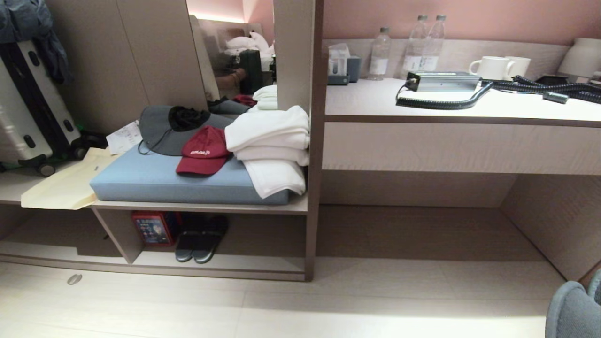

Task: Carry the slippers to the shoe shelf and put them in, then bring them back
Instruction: Place the slippers into the shoe cabinet

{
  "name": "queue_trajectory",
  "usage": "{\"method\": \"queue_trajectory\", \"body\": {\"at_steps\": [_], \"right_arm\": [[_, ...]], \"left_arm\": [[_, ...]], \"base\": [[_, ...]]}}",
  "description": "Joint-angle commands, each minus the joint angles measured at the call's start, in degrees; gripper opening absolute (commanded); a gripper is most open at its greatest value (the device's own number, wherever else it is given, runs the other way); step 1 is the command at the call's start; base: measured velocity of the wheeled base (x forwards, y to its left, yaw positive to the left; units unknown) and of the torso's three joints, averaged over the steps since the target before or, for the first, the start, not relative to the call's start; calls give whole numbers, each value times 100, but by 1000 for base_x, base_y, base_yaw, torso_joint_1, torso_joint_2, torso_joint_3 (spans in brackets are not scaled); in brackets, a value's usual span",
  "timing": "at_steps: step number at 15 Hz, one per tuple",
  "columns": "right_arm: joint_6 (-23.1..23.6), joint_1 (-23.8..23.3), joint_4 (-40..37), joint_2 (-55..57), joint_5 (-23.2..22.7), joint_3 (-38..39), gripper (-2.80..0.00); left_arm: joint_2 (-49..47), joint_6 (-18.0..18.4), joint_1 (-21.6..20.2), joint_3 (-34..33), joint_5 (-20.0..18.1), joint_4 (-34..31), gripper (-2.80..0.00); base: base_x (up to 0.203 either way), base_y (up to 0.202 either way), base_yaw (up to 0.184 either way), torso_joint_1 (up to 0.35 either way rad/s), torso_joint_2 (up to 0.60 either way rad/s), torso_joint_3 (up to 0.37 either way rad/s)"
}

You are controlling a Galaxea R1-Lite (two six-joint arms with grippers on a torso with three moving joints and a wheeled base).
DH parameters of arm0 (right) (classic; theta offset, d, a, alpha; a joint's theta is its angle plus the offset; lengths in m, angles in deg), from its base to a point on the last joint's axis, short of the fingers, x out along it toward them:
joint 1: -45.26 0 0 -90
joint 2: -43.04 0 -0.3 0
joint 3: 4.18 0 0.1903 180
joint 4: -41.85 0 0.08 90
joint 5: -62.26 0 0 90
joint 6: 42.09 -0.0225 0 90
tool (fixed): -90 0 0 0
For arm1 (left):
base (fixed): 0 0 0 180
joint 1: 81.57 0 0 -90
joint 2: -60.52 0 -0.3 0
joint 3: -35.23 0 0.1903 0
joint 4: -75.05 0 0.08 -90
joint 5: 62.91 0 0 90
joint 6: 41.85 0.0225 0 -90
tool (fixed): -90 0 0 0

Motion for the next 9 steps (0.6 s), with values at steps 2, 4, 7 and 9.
{"method": "queue_trajectory", "body": {"at_steps": [2, 4, 7, 9], "right_arm": [[5, 1, 5, 0, -4, 9, -280], [5, 3, 4, 0, -4, 9, -280], [5, 4, 2, 9, -4, 9, -280], [5, 4, 11, 9, -4, 9, -280]], "left_arm": [[-2, -2, 0, 0, 2, 5, -280], [-2, -2, 0, 0, 2, 5, -280], [-2, -2, -9, 0, -7, 5, -280], [-2, -11, 0, 0, 2, 5, -280]], "base": [[0, 194, -4, 4, 0, 0], [0, 192, -5, 3, 1, 2], [0, 195, -1, 3, 2, 1], [0, 199, -1, 8, 6, 0]]}}
